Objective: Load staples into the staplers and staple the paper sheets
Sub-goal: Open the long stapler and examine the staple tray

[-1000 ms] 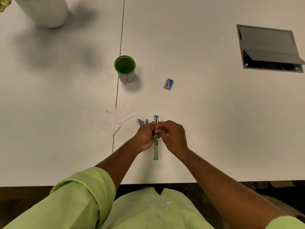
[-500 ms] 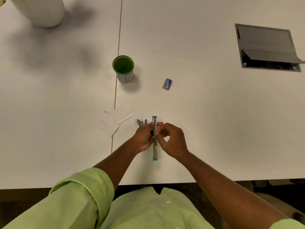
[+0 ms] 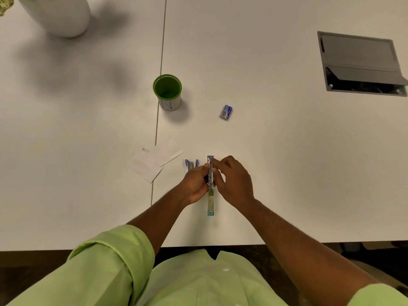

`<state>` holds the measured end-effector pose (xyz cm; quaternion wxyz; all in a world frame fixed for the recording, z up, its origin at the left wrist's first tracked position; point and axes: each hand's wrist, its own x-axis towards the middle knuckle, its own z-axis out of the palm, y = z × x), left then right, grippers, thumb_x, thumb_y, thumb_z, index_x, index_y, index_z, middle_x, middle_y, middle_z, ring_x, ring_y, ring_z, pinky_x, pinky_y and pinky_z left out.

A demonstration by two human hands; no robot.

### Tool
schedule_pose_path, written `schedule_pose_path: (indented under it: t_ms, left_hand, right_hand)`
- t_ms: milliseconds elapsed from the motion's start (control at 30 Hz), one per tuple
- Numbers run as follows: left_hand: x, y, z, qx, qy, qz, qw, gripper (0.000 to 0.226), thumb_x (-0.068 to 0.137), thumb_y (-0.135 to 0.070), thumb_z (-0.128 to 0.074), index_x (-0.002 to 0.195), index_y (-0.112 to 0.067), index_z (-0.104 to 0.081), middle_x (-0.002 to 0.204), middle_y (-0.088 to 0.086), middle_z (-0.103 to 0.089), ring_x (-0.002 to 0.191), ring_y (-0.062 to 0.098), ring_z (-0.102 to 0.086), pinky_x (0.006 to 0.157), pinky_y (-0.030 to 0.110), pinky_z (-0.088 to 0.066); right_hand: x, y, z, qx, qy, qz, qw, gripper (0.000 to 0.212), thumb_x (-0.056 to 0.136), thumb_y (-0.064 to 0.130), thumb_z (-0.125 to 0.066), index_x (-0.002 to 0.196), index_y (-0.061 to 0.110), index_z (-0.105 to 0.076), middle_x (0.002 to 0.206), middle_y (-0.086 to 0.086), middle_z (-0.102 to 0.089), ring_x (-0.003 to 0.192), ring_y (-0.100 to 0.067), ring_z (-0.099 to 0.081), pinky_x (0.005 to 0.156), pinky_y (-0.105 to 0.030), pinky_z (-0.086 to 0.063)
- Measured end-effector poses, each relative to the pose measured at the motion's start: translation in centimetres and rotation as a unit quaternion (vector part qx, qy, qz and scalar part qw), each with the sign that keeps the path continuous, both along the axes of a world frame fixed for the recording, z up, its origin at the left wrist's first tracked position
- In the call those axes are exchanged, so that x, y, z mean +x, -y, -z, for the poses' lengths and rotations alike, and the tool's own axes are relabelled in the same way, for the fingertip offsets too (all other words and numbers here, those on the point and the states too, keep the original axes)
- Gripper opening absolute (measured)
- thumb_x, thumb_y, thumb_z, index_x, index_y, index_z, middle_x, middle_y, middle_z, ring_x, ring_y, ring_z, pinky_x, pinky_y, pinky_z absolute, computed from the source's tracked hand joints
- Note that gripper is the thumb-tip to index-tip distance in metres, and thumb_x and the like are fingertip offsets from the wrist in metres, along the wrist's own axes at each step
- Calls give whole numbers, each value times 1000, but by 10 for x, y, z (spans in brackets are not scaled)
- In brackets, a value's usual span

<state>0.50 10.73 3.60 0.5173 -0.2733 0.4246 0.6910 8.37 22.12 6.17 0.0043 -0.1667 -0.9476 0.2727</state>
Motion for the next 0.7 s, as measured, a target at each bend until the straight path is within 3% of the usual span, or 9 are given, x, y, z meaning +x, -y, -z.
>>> schedule_pose_path:
  t_ms: [200, 533, 700]
  left_hand:
    - [2, -2, -2, -1, -14, 13, 1000, 27, 108, -18, -42, 106, -6, -66, 89, 10, -66, 82, 19, -64, 79, 33, -53]
    - [3, -1, -4, -4, -28, 28, 999, 26, 107, -17, -44, 101, -7, -67, 87, 9, -65, 82, 19, -61, 78, 32, -50]
    - [2, 2, -1, -7, -33, 40, 999, 34, 108, -14, -40, 125, 2, -64, 106, 15, -66, 99, 26, -61, 89, 35, -50]
  right_hand:
    - [0, 5, -5, 49, 38, -17, 998, 34, 101, 28, -54, 133, 28, -64, 100, 0, -58, 88, -20, -55, 61, -37, -51]
    - [2, 11, -6, 18, 47, 7, 999, 29, 101, 24, -54, 125, 21, -69, 97, 0, -57, 88, -18, -54, 63, -38, -52]
    - [10, 15, 0, 1, 30, 6, 1000, 32, 99, 21, -57, 130, 23, -67, 100, 1, -59, 93, -18, -58, 68, -35, -54]
